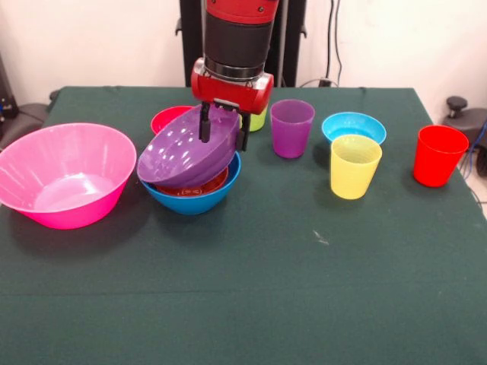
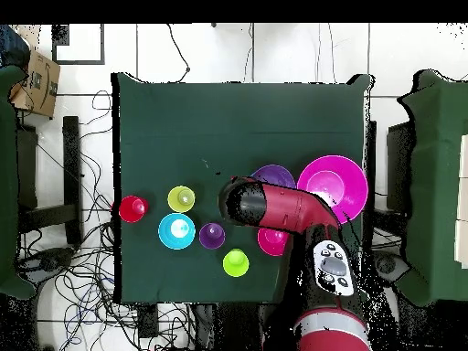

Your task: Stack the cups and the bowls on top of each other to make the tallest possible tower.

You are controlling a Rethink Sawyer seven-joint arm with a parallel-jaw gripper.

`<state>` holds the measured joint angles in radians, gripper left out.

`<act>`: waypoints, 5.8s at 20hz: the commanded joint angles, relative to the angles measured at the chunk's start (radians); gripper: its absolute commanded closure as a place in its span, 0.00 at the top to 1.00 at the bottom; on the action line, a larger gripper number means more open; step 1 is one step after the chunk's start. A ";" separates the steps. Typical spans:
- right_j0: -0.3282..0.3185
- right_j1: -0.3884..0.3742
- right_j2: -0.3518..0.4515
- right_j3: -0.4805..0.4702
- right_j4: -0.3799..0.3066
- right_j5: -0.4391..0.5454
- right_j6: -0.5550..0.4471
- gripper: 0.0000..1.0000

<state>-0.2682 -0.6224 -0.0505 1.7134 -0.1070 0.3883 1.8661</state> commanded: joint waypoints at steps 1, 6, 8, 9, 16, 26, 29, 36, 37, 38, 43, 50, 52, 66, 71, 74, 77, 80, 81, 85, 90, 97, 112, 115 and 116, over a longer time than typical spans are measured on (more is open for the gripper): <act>-0.007 0.037 0.085 0.034 -0.009 0.043 0.057 1.00; -0.018 0.094 0.097 0.023 -0.021 -0.028 0.061 1.00; -0.022 0.132 0.105 0.009 -0.027 -0.072 0.067 1.00; -0.022 0.153 0.107 0.002 -0.029 -0.094 0.072 1.00; -0.016 0.235 0.107 -0.033 -0.035 -0.185 0.085 1.00; -0.021 0.286 0.110 -0.059 -0.030 -0.232 0.076 1.00; -0.033 0.252 0.123 -0.038 -0.031 -0.198 0.061 1.00; -0.124 0.221 0.242 0.024 -0.047 -0.184 0.002 1.00; -0.136 0.223 0.256 0.029 -0.052 -0.186 -0.003 1.00; -0.148 0.225 0.270 0.034 -0.056 -0.189 -0.008 1.00; -0.163 0.222 0.291 0.040 -0.067 -0.184 -0.006 1.00; -0.165 0.223 0.303 0.041 -0.072 -0.182 0.004 1.00; -0.161 0.219 0.299 0.045 -0.070 -0.180 0.011 1.00; -0.121 0.175 0.263 0.045 -0.058 -0.120 0.019 1.00; -0.113 0.141 0.257 0.059 -0.048 -0.081 0.020 1.00; -0.109 0.132 0.255 0.062 -0.044 -0.072 0.022 1.00; -0.109 0.131 0.254 0.063 -0.044 -0.073 0.023 1.00; -0.107 0.131 0.251 0.064 -0.044 -0.075 0.024 1.00; -0.107 0.129 0.249 0.064 -0.045 -0.072 0.023 1.00; -0.109 0.109 0.247 0.068 -0.043 -0.047 0.016 1.00; -0.112 0.068 0.249 0.089 -0.033 -0.006 0.014 1.00; -0.104 0.033 0.243 0.098 -0.027 0.045 0.015 1.00; -0.102 0.004 0.241 0.099 -0.029 0.084 0.016 1.00; -0.102 0.004 0.241 0.099 -0.030 0.084 0.017 1.00; -0.102 0.005 0.242 0.099 -0.031 0.080 0.017 1.00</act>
<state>-0.3939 -0.6292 0.1169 1.7797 -0.1103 0.3811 1.8659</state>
